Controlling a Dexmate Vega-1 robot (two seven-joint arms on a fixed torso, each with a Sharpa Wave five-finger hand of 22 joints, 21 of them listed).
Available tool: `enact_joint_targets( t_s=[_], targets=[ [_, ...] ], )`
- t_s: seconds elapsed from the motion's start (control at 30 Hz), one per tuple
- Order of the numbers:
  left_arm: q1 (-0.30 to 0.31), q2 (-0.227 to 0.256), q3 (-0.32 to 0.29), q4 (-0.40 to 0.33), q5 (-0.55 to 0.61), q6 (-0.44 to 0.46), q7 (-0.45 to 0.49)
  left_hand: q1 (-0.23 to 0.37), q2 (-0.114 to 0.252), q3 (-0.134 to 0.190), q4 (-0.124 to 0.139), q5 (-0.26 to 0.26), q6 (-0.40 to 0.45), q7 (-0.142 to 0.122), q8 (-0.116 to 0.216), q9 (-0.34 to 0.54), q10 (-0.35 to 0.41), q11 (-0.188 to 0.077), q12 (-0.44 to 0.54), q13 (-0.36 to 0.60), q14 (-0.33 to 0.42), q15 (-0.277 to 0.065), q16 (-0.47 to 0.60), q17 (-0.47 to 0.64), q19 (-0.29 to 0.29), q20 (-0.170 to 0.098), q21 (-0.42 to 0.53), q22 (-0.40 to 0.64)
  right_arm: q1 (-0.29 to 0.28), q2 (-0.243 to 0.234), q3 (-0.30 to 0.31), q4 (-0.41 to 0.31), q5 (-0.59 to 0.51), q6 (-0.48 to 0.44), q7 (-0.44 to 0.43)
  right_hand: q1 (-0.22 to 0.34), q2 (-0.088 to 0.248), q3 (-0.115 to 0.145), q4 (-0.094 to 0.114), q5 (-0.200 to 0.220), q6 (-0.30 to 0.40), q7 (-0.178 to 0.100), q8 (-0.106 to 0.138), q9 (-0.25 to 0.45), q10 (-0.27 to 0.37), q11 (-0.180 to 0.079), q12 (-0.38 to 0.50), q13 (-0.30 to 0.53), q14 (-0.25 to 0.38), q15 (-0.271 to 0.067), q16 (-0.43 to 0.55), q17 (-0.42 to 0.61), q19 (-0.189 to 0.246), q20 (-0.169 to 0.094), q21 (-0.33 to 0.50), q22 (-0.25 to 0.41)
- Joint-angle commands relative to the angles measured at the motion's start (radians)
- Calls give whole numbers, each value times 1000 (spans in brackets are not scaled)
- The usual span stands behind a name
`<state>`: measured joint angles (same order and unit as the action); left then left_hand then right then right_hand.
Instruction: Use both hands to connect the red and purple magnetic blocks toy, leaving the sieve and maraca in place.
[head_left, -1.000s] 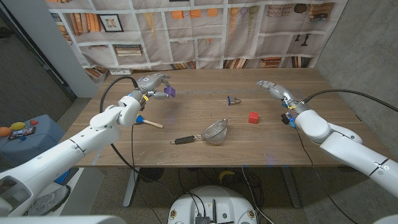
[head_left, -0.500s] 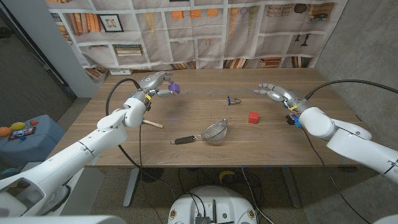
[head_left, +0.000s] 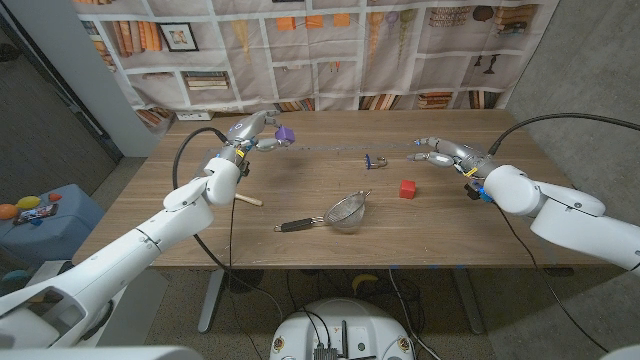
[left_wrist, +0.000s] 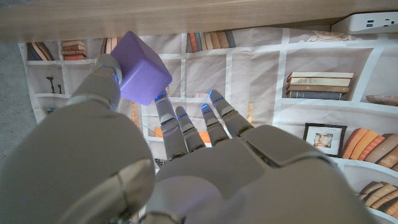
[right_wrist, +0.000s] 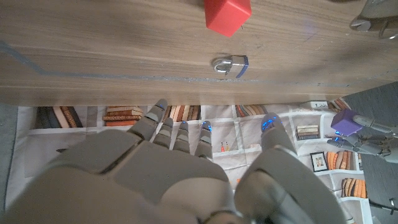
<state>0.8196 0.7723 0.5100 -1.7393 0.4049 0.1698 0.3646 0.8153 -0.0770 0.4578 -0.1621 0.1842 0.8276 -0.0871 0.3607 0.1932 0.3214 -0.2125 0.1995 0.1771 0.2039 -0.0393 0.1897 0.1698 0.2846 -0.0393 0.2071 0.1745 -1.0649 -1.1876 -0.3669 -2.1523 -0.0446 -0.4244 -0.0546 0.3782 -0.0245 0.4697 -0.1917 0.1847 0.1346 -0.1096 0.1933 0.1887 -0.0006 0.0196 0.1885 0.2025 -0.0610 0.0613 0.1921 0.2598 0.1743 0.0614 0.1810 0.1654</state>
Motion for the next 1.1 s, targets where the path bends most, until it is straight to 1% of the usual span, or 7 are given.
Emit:
enact_joint_targets(
  t_s=[0.03, 0.13, 0.4, 0.47, 0.53, 0.7, 1.1],
  targets=[
    [1, -46, -10, 27, -82, -34, 50, 31, 43, -5, -2, 4, 137, -28, 3, 5, 10, 2, -1, 2, 10, -102, -2, 3, 9, -34, 0, 5, 49, -46, -50, -84, -67, -130, 100, 34, -14, 9, 1, 0, -19, 1, 5, 5, -20, 9, -2, 6, -15, 22, -1, -2, -8, 16, -1, 3],
    [-1, -56, -8, 38, -98, -45, 55, 31, 43, -6, -2, 5, 138, -26, 2, 5, 10, 3, -1, 2, 11, -99, -2, 3, 9, -33, 0, 5, 72, -50, -76, -109, -99, -178, 131, 48, -29, 8, 3, 0, -32, 3, 5, 7, -35, 17, -2, 8, -25, 33, -1, -3, -19, 24, -2, 3],
    [-7, -101, -15, 83, -170, -101, 82, 31, 46, -8, -2, 5, 136, -25, -2, 5, 10, 3, -2, 2, 10, -95, -3, 3, 7, -30, -1, 5, 135, -58, -148, -135, -197, -235, 218, 76, -54, 8, 6, 3, -71, 5, 2, 12, -71, 25, -4, 12, -41, 55, 2, -4, -40, 36, -3, 4],
    [-9, -110, -17, 95, -187, -119, 88, 31, 47, -8, -2, 5, 135, -25, -2, 5, 10, 3, -2, 2, 9, -94, -4, 3, 7, -30, -1, 5, 155, -54, -168, -138, -223, -256, 249, 82, -56, 9, 6, 5, -75, 5, 3, 13, -79, 31, -5, 12, -44, 58, 3, -4, -41, 38, -2, 4],
    [-11, -118, -17, 104, -200, -131, 92, 32, 47, -9, -2, 5, 134, -25, -4, 5, 9, 3, -3, 2, 8, -93, -4, 3, 7, -29, -1, 5, 154, -52, -170, -137, -231, -254, 249, 87, -57, 11, 6, 7, -81, 8, 3, 14, -82, 33, -5, 13, -47, 59, 3, -4, -43, 40, -2, 4],
    [-16, -137, -18, 123, -230, -156, 99, 32, 49, -11, -2, 5, 134, -26, -5, 5, 9, 3, -3, 2, 8, -91, -5, 3, 6, -29, -2, 5, 180, -49, -193, -135, -264, -263, 300, 102, -57, 17, 7, 19, -83, 14, 7, 17, -85, 36, -1, 14, -49, 66, 5, -4, -45, 44, 0, 4],
    [-31, -181, -11, 181, -284, -227, 114, 33, 51, -15, -3, 6, 132, -21, -12, 6, 9, 3, -4, 2, 5, -89, -6, 3, 3, -26, -3, 5, 251, -8, -269, -143, -368, -344, 437, 115, -83, 12, 12, 28, -106, 23, 12, 25, -109, 55, 0, 18, -65, 86, 6, -3, -58, 63, 0, 4]
  ],
)
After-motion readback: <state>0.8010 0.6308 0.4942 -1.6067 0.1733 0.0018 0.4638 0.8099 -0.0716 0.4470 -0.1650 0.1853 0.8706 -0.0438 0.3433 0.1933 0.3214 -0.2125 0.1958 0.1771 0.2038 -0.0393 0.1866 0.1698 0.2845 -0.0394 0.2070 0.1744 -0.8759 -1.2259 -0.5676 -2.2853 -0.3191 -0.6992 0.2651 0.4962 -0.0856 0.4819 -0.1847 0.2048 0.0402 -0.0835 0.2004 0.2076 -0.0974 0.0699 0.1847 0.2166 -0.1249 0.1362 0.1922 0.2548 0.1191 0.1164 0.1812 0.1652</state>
